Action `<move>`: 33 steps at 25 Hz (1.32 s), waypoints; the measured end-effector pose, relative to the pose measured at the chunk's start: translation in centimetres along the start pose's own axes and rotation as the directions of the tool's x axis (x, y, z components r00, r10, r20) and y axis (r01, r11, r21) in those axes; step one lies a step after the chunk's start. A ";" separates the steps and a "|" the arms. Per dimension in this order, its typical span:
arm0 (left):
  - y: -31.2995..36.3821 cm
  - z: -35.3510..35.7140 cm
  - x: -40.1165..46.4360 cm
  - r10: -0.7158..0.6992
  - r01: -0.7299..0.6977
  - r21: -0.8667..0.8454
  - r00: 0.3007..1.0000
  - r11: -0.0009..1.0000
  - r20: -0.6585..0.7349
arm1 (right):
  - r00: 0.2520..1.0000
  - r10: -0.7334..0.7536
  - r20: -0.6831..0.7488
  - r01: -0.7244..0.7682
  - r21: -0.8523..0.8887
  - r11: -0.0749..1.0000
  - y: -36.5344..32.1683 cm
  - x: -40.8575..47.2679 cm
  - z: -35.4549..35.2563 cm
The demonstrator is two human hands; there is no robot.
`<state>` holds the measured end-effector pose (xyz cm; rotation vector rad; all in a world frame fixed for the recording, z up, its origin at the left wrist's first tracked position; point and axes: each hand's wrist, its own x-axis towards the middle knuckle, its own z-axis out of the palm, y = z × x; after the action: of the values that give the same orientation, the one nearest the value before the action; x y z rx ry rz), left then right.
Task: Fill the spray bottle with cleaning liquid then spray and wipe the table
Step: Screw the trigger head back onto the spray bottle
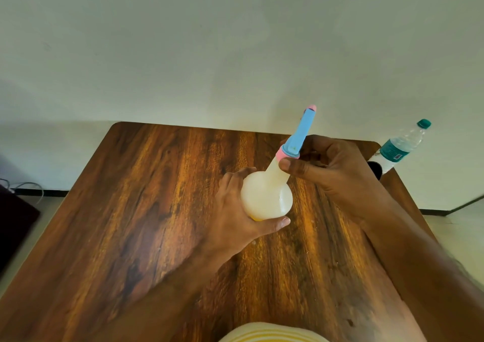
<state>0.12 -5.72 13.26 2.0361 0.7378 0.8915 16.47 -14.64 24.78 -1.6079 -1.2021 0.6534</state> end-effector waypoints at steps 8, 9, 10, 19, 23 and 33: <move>2.1 -0.1 1.2 -0.007 0.005 -0.021 0.998 1.000 -0.062 | 0.983 -0.070 -0.168 0.075 0.028 0.997 -0.4 0.8 0.8; 2.4 -0.2 1.5 -0.009 0.007 -0.034 0.998 0.999 -0.064 | 0.984 -0.080 -0.158 0.089 0.054 0.995 -0.5 0.9 0.9; 2.6 -0.3 1.9 -0.012 0.009 -0.042 0.998 0.999 -0.063 | 0.987 -0.084 -0.140 0.099 0.104 0.990 -0.5 1.1 0.9; 4.4 -1.0 3.7 0.007 -0.011 -0.059 0.998 0.998 -0.062 | 0.989 -0.011 -0.146 0.066 0.377 0.924 -1.5 2.4 0.9; 5.1 -1.3 4.1 0.005 -0.008 -0.072 0.999 0.997 -0.037 | 0.994 -0.018 -0.110 0.068 0.476 0.877 -1.9 2.3 1.0; 6.1 -1.5 4.3 -0.001 -0.004 -0.112 0.999 0.994 -0.049 | 0.973 -0.016 -0.232 0.121 0.447 0.887 -2.6 1.9 0.8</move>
<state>2.64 -5.16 20.45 1.9227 0.6973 0.9648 15.45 -12.49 27.10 -1.1955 -0.8545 0.6363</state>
